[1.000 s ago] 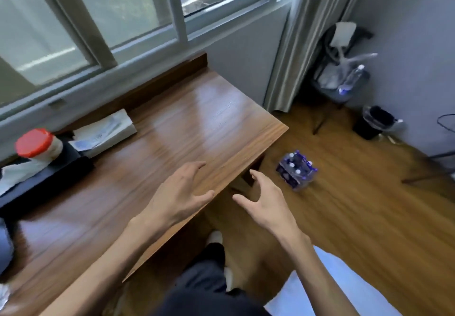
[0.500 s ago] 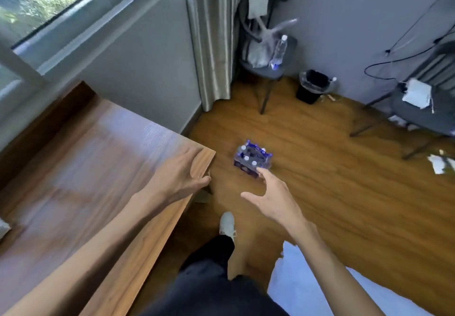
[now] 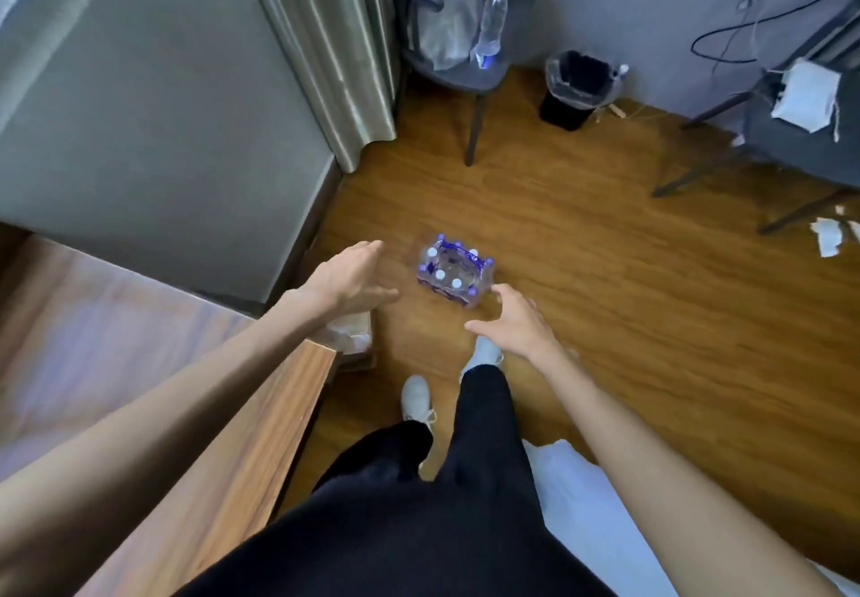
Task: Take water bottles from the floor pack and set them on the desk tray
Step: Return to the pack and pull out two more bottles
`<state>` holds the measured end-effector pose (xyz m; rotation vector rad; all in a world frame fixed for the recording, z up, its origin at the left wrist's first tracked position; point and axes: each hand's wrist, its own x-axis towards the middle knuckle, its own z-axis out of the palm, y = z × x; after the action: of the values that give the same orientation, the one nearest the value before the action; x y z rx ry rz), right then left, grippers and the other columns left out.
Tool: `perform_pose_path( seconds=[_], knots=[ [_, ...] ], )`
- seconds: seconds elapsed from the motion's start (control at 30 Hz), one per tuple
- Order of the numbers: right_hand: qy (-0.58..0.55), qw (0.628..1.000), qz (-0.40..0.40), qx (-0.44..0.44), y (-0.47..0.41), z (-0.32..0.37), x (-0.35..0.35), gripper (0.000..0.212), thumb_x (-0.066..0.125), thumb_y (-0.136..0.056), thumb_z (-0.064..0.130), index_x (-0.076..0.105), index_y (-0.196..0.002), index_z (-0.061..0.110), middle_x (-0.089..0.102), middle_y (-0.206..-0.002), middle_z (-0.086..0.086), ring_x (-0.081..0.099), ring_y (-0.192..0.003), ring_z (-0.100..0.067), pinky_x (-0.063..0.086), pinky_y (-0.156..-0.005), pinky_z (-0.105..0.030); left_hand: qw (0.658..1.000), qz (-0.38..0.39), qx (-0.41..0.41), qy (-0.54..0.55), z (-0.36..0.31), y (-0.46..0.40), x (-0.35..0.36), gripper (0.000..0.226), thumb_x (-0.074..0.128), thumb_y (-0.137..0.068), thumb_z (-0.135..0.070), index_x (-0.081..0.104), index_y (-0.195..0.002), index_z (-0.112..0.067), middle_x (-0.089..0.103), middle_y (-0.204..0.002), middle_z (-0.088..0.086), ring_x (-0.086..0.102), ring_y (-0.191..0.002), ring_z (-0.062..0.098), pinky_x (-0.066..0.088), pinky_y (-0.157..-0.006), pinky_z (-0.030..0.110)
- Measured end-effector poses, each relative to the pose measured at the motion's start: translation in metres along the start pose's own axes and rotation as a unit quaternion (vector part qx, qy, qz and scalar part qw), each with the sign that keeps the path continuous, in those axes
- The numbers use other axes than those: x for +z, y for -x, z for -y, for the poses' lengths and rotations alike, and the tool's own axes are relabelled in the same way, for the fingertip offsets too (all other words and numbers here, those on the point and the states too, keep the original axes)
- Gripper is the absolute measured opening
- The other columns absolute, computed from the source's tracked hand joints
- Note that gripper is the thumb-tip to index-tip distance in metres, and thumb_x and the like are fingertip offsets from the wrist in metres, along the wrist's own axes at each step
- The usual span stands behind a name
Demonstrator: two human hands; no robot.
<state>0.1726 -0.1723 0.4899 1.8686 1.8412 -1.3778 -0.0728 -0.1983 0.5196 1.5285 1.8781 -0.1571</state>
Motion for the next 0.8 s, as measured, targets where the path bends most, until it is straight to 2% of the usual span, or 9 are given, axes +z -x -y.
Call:
perform_pose_path(
  seconds=[0.1,0.23,0.37,0.63,0.8],
  knots=[
    [0.004,0.999,0.029,0.025,-0.052,-0.013,-0.009,0.082,0.078,-0.081,0.037,0.038,-0.149,0.013,0.046,-0.150,-0.006,0.041,-0.138,-0.025,0.039,-0.102,-0.036,0.999,0.034,-0.032,0.013,-0.008,-0.051,0.014,0.087,0.073,-0.083,-0.044,0.033,-0.151,-0.008,0.041,-0.155,0.014,0.040,-0.141,0.030,0.039,-0.112,0.044],
    [0.001,0.998,0.050,0.044,-0.130,-0.034,-0.012,0.080,0.079,-0.080,0.035,0.040,-0.147,0.013,0.050,-0.147,-0.007,0.047,-0.133,-0.027,0.042,-0.097,-0.034,0.994,0.061,-0.079,0.038,-0.017,-0.124,0.042,0.080,0.072,-0.085,-0.039,0.037,-0.148,-0.004,0.044,-0.151,0.017,0.044,-0.137,0.033,0.039,-0.108,0.041],
    [0.008,0.994,0.086,0.068,-0.218,-0.063,0.004,0.073,0.077,-0.082,0.035,0.043,-0.142,0.013,0.052,-0.143,-0.010,0.046,-0.134,-0.029,0.041,-0.101,-0.036,0.986,0.089,-0.128,0.062,-0.014,-0.208,0.088,0.072,0.069,-0.085,-0.036,0.043,-0.144,-0.006,0.048,-0.147,0.016,0.046,-0.135,0.032,0.039,-0.108,0.038],
    [0.034,0.984,0.158,0.080,-0.388,-0.132,0.096,0.066,0.075,-0.085,0.029,0.045,-0.140,0.009,0.055,-0.137,-0.015,0.053,-0.126,-0.033,0.047,-0.098,-0.039,0.974,0.120,-0.172,0.088,0.021,-0.375,0.228,0.053,0.064,-0.088,-0.026,0.052,-0.136,-0.006,0.058,-0.137,0.016,0.056,-0.123,0.034,0.046,-0.102,0.040],
    [0.066,0.980,0.164,0.090,-0.481,-0.172,0.166,0.047,0.069,-0.088,0.020,0.052,-0.129,0.007,0.062,-0.126,-0.017,0.059,-0.117,-0.035,0.048,-0.086,-0.037,0.973,0.138,-0.173,0.070,0.056,-0.460,0.322,0.048,0.062,-0.089,-0.024,0.053,-0.134,-0.009,0.059,-0.135,0.018,0.057,-0.121,0.040,0.047,-0.100,0.044]
  ],
)
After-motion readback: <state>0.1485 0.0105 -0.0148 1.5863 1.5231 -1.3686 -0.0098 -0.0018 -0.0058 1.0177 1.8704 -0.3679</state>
